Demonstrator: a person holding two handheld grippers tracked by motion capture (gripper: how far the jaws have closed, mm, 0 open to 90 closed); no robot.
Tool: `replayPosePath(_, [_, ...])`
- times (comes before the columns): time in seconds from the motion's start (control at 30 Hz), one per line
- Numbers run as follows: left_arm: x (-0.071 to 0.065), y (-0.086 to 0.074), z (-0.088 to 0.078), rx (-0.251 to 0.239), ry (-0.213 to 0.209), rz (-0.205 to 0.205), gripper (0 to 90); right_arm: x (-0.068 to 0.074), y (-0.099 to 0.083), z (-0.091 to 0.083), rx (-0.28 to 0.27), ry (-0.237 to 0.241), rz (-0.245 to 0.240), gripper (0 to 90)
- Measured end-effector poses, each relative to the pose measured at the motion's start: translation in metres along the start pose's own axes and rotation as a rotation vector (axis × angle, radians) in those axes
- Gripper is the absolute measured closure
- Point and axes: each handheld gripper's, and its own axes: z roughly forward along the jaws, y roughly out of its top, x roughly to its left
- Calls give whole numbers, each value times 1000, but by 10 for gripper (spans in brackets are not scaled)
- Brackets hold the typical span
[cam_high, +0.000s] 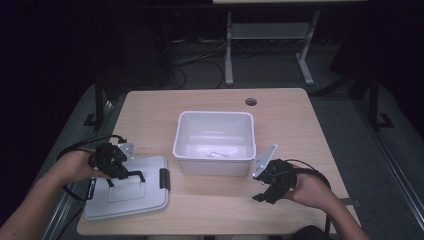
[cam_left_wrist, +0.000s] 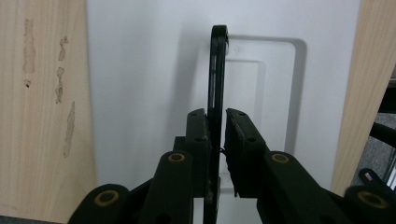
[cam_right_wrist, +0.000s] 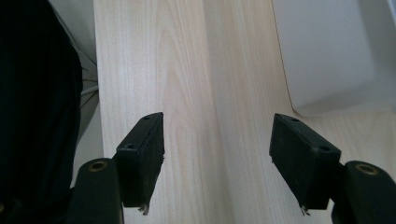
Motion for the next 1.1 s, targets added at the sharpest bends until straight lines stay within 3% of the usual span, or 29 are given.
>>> replayPosePath(0.67, [-2, 1, 3, 23, -19, 17, 835, -1, 0, 5, 3, -1, -2, 335])
replayPosePath(0.97, [-4, 2, 1, 39, -2, 36, 845, -1, -1, 6, 2, -8, 6, 318])
replayPosePath(1.1, [-6, 2, -4, 24, 1, 34, 846, -1, -2, 7, 1, -6, 7, 314])
